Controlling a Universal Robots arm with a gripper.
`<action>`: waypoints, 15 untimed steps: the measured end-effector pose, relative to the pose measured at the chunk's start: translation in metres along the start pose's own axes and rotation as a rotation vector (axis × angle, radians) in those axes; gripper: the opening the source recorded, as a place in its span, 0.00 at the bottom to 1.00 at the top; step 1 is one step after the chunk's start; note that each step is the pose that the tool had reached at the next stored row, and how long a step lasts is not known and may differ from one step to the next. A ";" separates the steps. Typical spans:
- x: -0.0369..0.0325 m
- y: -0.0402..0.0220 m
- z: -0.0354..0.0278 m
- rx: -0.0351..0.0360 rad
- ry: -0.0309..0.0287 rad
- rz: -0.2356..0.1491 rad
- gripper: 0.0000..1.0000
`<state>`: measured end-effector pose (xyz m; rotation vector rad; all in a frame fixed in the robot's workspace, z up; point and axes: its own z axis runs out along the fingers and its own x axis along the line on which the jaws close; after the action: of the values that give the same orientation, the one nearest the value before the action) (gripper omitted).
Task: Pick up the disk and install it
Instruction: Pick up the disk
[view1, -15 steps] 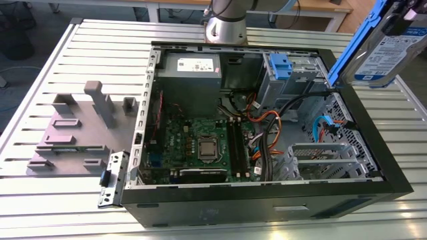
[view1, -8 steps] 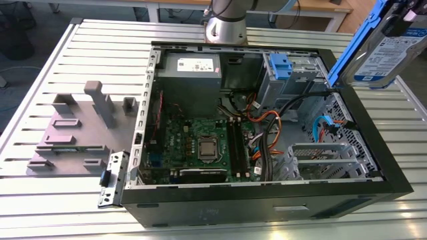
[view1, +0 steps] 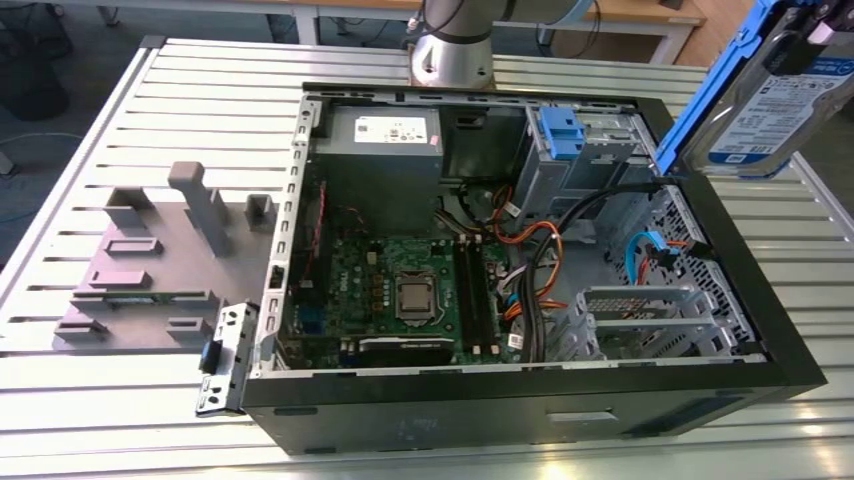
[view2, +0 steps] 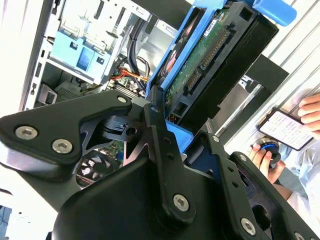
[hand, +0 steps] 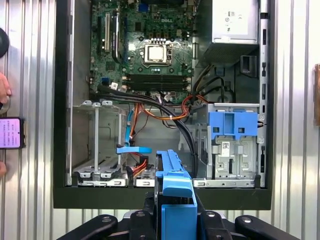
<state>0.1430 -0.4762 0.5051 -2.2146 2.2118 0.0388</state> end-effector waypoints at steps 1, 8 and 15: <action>0.0004 0.0001 0.0000 0.0000 0.0000 0.000 0.37; 0.0023 0.0007 0.0002 0.0000 -0.0001 0.000 0.37; 0.0041 0.0014 0.0002 0.0000 0.0002 0.000 0.37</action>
<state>0.1416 -0.4802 0.5048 -2.2146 2.2120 0.0386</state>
